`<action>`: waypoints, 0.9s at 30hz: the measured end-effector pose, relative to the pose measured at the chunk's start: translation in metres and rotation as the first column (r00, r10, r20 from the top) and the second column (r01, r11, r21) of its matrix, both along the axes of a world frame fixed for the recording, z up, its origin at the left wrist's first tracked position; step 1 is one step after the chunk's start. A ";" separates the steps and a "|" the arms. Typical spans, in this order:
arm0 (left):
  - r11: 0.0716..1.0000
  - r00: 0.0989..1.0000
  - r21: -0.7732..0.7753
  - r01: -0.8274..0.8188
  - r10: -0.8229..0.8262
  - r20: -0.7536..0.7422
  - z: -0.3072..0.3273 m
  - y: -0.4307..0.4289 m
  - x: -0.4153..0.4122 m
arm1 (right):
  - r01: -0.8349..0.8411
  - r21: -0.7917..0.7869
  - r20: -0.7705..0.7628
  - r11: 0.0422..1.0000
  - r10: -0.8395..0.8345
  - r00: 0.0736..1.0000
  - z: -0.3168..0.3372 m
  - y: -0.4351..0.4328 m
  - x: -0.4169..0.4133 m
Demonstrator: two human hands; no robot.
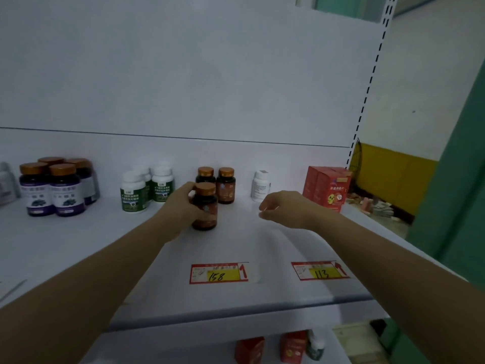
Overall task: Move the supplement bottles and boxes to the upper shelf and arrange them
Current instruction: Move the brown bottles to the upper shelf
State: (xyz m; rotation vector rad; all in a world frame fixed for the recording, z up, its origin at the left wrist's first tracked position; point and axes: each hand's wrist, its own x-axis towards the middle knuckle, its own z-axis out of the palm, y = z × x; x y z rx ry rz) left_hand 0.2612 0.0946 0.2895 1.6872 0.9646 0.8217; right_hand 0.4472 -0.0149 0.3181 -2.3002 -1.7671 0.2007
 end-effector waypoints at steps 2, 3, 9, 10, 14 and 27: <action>0.999 0.999 0.034 -0.036 0.037 -0.020 -0.001 0.011 0.008 | -0.001 -0.009 -0.011 1.000 0.001 1.000 -0.006 0.007 0.006; 0.997 0.997 0.053 -0.062 0.064 -0.047 -0.001 0.017 0.012 | 0.000 -0.015 -0.014 1.000 0.000 1.000 -0.009 0.011 0.009; 0.972 0.964 0.176 -0.152 0.186 -0.192 -0.008 0.039 0.031 | 0.003 -0.030 -0.001 1.000 -0.003 1.000 -0.013 0.031 0.018; 0.971 0.962 0.188 -0.149 0.187 -0.201 -0.008 0.042 0.033 | 0.002 -0.028 0.001 1.000 -0.002 1.000 -0.012 0.034 0.017; 0.974 0.957 0.187 -0.129 0.172 -0.232 -0.007 0.050 0.036 | 0.003 -0.019 0.003 1.000 -0.003 1.000 -0.010 0.041 0.017; 0.947 0.789 0.315 -0.071 0.246 -0.562 -0.005 0.028 0.028 | 0.010 -0.060 0.091 0.998 -0.005 0.996 -0.006 0.033 0.010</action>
